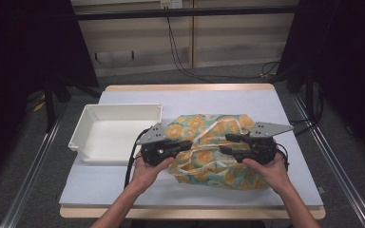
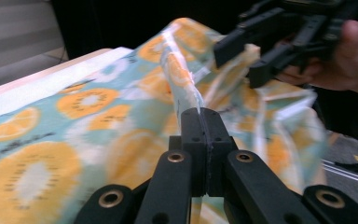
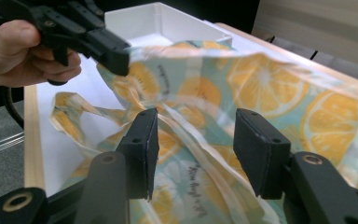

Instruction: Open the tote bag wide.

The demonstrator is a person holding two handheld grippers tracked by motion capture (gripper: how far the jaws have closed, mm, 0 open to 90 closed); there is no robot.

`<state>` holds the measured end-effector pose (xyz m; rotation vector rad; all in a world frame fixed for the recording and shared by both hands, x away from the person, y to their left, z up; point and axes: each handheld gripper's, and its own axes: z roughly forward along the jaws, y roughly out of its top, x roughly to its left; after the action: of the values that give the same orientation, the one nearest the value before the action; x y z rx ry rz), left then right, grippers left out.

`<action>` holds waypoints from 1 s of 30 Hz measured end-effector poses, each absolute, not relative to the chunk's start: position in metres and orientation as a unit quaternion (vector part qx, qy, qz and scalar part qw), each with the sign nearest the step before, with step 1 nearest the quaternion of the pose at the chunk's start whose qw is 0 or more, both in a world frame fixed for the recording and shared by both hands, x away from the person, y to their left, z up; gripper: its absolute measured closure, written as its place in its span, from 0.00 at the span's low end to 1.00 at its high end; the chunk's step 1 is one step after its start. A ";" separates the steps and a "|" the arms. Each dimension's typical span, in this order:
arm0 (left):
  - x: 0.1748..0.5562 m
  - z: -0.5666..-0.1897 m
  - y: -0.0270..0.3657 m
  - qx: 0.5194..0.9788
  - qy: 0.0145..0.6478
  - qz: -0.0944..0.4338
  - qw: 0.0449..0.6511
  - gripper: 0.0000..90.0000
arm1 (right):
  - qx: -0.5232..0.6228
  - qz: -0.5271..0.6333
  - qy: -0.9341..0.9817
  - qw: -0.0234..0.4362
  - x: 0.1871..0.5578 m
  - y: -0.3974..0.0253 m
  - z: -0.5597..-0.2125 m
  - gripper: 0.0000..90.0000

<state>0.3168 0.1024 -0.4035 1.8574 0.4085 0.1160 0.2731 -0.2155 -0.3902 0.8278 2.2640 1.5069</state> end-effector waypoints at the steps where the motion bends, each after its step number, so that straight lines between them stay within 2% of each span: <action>1: 0.325 -0.408 0.102 0.790 0.187 0.045 0.583 1.00 | 0.296 0.518 0.789 0.148 0.280 -0.216 -0.394 0.55; 11: 0.351 -0.430 0.095 0.801 0.219 0.045 0.555 0.99 | 0.320 0.484 0.801 0.148 0.300 -0.221 -0.399 0.55; 20: 0.355 -0.439 0.100 0.803 0.230 0.041 0.548 0.96 | 0.325 0.456 0.817 0.138 0.310 -0.224 -0.416 0.56; 23: 0.353 -0.437 0.100 0.801 0.229 0.044 0.552 0.95 | 0.325 0.449 0.821 0.135 0.311 -0.222 -0.419 0.61; 25: 0.349 -0.433 0.101 0.800 0.222 0.045 0.556 0.92 | 0.328 0.446 0.822 0.130 0.314 -0.221 -0.421 0.72; 28: 0.344 -0.427 0.101 0.799 0.217 0.051 0.558 0.85 | 0.333 0.443 0.823 0.122 0.316 -0.221 -0.422 0.82; 30: 0.340 -0.421 0.102 0.802 0.218 0.054 0.554 0.86 | 0.338 0.447 0.820 0.118 0.317 -0.222 -0.421 0.86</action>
<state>0.3395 0.1022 -0.4213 1.8944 0.5159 0.1267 0.3165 -0.2224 -0.4215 0.9879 2.3992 1.3063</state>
